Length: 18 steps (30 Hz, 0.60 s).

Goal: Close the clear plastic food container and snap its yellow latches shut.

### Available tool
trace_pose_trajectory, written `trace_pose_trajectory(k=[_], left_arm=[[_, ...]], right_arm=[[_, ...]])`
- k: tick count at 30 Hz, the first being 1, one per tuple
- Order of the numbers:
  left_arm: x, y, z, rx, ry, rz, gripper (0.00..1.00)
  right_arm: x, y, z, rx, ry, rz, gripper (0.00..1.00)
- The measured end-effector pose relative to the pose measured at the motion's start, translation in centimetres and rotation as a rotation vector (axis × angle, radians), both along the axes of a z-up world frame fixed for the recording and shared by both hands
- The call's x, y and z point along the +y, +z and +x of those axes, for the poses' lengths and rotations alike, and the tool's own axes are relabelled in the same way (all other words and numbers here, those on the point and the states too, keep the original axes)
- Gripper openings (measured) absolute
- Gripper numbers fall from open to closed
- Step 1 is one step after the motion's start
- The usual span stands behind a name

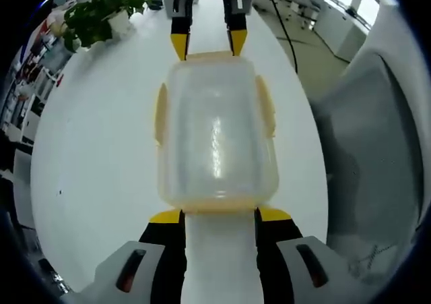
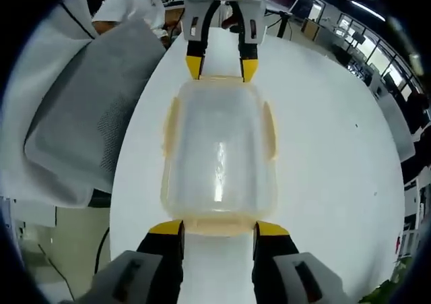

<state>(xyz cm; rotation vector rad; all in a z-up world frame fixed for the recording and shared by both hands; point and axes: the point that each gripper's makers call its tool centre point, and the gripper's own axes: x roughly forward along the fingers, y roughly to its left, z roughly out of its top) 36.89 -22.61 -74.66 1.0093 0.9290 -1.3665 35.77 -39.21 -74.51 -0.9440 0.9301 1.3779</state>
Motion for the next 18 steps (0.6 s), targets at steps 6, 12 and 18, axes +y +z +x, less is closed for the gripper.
trace_pose_trajectory(k=[6,12,18], left_arm=[[0.6,-0.3,-0.7,0.015,-0.002,0.029,0.52],[1.5,0.7,-0.3,0.045,0.110,-0.041,0.54],[1.4,1.7,-0.2,0.095,0.250,-0.122,0.55]], right_arm=[[-0.2,0.0,-0.2,-0.009,0.007,-0.021,0.51],[-0.2,1.6,-0.1,0.050,-0.108,0.040,0.45],[0.4,2.7,0.3,0.066,-0.194,0.093,0.41]])
